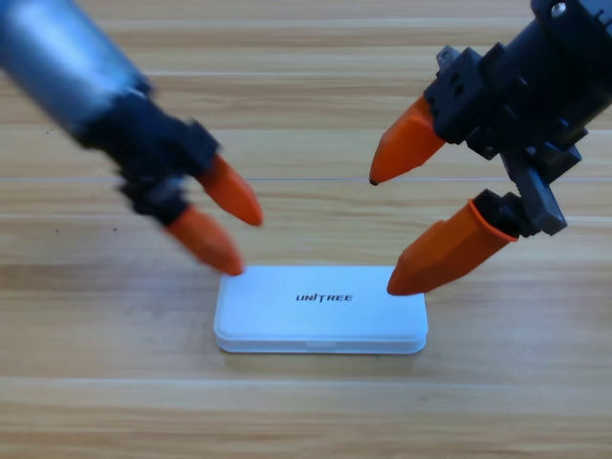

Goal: Clean up eraser and pencils

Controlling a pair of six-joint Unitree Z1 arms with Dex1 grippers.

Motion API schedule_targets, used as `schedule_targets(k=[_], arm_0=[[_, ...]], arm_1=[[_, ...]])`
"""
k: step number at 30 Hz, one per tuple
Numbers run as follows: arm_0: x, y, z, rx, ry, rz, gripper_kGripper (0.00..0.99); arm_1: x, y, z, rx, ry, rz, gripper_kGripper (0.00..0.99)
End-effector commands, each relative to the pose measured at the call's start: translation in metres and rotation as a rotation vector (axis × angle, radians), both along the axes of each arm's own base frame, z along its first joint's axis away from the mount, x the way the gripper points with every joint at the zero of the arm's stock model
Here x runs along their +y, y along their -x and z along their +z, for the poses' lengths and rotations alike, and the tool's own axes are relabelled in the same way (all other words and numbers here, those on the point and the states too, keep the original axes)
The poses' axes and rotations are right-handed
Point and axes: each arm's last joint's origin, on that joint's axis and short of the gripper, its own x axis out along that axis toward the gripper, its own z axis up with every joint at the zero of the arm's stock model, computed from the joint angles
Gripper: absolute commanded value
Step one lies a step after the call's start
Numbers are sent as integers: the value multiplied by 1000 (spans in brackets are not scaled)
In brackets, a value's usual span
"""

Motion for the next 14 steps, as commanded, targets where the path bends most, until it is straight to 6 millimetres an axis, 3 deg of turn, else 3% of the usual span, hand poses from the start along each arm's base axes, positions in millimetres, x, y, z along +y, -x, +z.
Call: schedule_targets(k=[1,7,14], arm_0=[[17,84,44,-100,81,-114,990],[24,112,53,-114,109,-143,990],[22,111,49,-96,104,-130,990]], arm_1=[[-7,-5,-1,14,-16,-19,931],[-6,-5,-2,14,-14,-19,931],[-5,-6,-3,16,-12,-19,931]])
